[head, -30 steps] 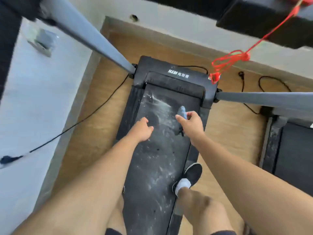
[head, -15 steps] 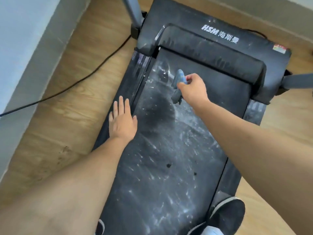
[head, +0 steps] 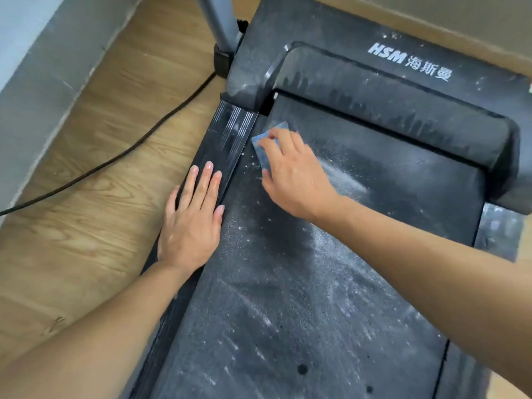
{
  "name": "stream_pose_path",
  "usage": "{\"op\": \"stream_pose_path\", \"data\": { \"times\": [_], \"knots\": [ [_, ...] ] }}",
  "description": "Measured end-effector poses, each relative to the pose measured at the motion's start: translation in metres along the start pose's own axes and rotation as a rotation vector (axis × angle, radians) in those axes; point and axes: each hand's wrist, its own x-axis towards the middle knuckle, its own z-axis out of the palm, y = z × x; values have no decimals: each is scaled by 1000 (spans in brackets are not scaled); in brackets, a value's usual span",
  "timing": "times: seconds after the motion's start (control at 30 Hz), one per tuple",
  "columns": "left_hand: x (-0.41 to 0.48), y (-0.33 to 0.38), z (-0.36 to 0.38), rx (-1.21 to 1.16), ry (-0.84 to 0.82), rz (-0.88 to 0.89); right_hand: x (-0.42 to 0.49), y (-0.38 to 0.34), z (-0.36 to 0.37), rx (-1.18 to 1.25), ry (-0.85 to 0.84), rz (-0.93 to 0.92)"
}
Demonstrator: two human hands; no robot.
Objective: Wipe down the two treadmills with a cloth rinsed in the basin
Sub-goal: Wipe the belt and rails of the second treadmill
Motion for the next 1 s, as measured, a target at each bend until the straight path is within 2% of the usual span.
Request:
{"op": "stream_pose_path", "data": {
  "times": [0.17, 0.23, 0.3, 0.4, 0.57, 0.73, 0.87, 1.0],
  "knots": [
    [-1, 2, 3, -44, 34, 3, 5, 31, 31, -190, -222, -136],
    [1, 1, 6, -52, 45, 6, 15, 44, 35, -259, -222, -167],
    [4, 2, 8, -37, 44, 4, 32, 55, 30, -286, -189, -117],
    [3, 1, 9, -13, 44, 5, 52, 66, 18, -279, -161, -28],
    [3, 2, 10, -7, 49, -8, 50, 72, 18, -192, -190, -98],
    [4, 4, 8, 1, 35, -24, 29, 37, 25, -4, -228, 5],
    [3, 4, 5, -20, 42, -6, -38, 0, 27, 2, -315, -249],
    [5, 3, 2, -37, 51, -4, -35, 20, 28, -62, -366, -415]
  ]
}}
